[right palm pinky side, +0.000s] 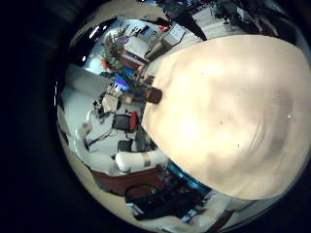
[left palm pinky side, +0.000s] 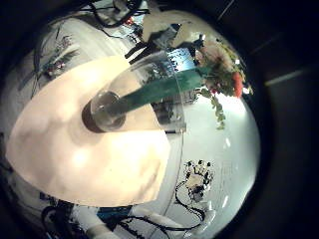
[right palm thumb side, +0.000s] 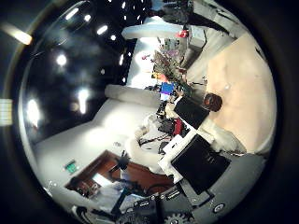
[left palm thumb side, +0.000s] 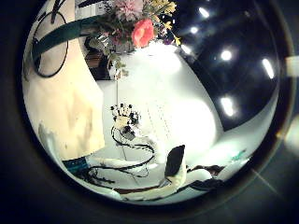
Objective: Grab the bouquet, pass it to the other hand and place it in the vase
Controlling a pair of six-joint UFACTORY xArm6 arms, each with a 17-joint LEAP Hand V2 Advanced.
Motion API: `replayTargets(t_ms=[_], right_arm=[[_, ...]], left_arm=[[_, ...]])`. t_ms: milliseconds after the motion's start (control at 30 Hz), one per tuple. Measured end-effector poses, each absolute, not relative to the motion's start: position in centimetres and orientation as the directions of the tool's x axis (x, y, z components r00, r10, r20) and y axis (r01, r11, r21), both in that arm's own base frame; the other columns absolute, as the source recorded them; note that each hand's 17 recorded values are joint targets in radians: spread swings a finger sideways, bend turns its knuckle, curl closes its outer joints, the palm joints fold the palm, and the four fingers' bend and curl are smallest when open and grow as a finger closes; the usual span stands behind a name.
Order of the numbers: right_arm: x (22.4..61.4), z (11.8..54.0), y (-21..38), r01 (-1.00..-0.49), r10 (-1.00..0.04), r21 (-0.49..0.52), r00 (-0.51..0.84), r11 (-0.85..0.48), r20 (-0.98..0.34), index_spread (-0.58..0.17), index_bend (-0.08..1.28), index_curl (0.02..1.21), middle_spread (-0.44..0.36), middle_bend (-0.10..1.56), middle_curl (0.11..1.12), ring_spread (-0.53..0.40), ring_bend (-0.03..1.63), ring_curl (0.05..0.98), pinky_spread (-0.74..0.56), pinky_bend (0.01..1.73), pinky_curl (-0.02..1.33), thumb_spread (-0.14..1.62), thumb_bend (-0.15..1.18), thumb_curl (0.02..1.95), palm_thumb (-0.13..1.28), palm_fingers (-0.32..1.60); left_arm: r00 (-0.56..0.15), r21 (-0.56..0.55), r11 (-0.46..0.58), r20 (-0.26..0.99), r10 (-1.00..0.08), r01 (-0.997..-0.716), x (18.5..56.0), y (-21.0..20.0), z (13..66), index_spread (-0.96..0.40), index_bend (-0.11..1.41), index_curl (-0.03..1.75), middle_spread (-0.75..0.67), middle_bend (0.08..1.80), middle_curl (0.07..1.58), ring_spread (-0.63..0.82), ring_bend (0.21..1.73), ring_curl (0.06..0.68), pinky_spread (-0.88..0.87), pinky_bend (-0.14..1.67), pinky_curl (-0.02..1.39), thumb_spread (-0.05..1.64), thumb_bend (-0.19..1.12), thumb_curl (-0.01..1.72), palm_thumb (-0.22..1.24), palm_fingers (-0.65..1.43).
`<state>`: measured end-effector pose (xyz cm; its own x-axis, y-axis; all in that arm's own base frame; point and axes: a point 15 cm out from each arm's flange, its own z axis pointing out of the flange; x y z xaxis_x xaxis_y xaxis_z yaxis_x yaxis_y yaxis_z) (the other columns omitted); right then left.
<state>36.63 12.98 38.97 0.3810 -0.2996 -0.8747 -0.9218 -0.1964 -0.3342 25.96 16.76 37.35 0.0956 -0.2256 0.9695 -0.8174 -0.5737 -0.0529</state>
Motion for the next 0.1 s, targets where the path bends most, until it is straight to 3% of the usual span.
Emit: replayTargets(t_ms=[100], right_arm=[[35.9, 37.7, 12.2, -0.919, -0.338, -0.316, 0.383, -0.235, -0.860, -0.358, 0.20, 0.39, -0.002, 0.20, 0.33, 0.108, 0.56, 0.164, 0.52, 0.70, 0.15, 1.00, -0.02, 0.48, 0.75, 0.39]], left_arm=[[0.101, -0.072, -0.564, 0.958, -0.270, -0.823, 24.4, 15.4, 37.7, 0.01, 0.12, 0.20, 0.59, 0.17, 0.25, 0.69, 0.49, 0.167, 0.67, 0.19, 0.33, 0.81, -0.04, 0.35, 0.02, -0.14]])
